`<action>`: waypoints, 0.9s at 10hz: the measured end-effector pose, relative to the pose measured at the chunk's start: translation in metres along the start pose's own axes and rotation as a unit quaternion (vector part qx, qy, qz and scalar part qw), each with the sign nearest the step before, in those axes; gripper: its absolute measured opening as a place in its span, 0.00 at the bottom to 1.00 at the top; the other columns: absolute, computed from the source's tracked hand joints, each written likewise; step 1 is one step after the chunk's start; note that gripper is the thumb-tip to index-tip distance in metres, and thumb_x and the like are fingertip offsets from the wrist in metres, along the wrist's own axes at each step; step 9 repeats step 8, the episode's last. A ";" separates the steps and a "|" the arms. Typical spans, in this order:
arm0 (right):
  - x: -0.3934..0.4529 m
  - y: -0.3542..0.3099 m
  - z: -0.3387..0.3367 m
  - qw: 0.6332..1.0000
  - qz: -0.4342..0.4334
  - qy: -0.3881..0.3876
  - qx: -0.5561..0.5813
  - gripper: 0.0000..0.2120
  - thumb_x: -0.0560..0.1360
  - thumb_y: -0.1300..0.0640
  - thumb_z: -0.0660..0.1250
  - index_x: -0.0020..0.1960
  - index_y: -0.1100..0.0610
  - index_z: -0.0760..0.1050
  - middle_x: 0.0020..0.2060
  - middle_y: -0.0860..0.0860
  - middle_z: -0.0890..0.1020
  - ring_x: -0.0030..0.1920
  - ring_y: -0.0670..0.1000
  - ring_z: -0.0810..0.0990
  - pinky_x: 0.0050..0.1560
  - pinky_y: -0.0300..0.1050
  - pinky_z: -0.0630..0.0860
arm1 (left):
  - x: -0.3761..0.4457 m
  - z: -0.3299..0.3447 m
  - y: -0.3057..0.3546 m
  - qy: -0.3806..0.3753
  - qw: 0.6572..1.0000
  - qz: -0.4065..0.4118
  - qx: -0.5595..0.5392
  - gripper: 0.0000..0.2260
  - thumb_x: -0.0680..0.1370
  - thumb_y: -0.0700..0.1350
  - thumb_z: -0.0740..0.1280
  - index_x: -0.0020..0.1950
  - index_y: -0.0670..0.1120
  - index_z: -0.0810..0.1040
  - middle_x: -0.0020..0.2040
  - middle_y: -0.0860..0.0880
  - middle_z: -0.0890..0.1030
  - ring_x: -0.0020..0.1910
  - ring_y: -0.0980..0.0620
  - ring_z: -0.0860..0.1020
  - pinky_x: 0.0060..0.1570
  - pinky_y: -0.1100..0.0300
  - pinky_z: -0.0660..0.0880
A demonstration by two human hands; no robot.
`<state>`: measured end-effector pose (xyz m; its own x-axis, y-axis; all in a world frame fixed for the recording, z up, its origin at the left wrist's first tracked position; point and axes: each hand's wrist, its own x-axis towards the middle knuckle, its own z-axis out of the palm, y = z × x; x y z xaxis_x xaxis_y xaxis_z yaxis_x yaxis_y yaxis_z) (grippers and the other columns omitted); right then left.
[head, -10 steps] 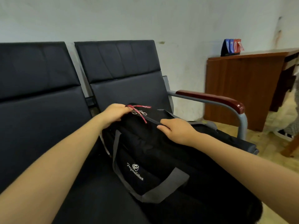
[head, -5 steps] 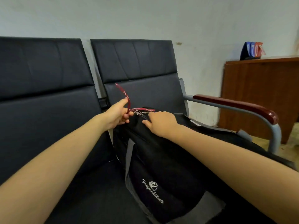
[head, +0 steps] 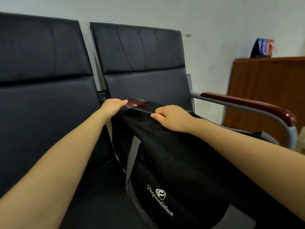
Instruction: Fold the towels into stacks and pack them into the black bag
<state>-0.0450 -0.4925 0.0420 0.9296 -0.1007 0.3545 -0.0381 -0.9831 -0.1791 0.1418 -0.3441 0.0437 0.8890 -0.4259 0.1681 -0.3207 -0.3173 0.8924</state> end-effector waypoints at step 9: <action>-0.025 -0.039 0.023 0.984 -0.018 0.177 0.005 0.08 0.79 0.49 0.61 0.48 0.54 0.72 0.40 0.45 0.73 0.43 0.47 0.69 0.43 0.44 0.68 | -0.077 -0.055 -0.027 0.081 0.995 -0.010 -0.058 0.15 0.80 0.52 0.63 0.66 0.50 0.74 0.59 0.52 0.75 0.55 0.49 0.76 0.51 0.55 0.76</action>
